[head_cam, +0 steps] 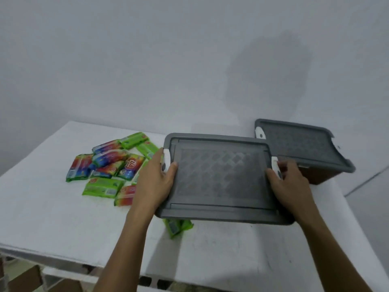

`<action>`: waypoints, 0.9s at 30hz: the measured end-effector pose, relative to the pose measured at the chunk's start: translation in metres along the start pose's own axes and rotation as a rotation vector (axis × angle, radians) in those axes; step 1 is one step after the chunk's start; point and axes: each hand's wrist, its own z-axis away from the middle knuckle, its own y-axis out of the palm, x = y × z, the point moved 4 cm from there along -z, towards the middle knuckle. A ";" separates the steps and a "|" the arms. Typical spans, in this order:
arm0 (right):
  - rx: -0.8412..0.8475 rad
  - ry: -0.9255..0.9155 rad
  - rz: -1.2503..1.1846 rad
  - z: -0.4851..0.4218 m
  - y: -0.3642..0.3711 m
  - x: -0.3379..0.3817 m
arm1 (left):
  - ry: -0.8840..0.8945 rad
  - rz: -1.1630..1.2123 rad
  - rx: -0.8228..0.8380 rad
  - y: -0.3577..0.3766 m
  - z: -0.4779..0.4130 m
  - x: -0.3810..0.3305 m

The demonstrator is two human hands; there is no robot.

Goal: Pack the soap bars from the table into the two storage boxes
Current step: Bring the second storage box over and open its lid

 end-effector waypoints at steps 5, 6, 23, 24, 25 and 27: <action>0.013 0.091 0.022 0.023 -0.034 -0.060 | 0.001 -0.063 0.091 0.051 0.032 -0.017; 0.024 0.113 0.019 0.027 -0.039 -0.072 | 0.005 -0.087 0.102 0.059 0.038 -0.019; 0.044 0.228 -0.301 0.058 -0.056 -0.159 | -0.129 0.151 0.223 0.111 0.074 -0.011; 0.048 0.267 -0.369 0.060 -0.056 -0.164 | -0.207 0.241 0.236 0.113 0.074 -0.006; 0.066 0.303 -0.434 0.062 -0.055 -0.168 | -0.314 0.314 0.252 0.114 0.075 0.000; 0.115 0.348 -0.547 0.068 -0.050 -0.174 | -0.551 0.472 0.325 0.116 0.077 0.008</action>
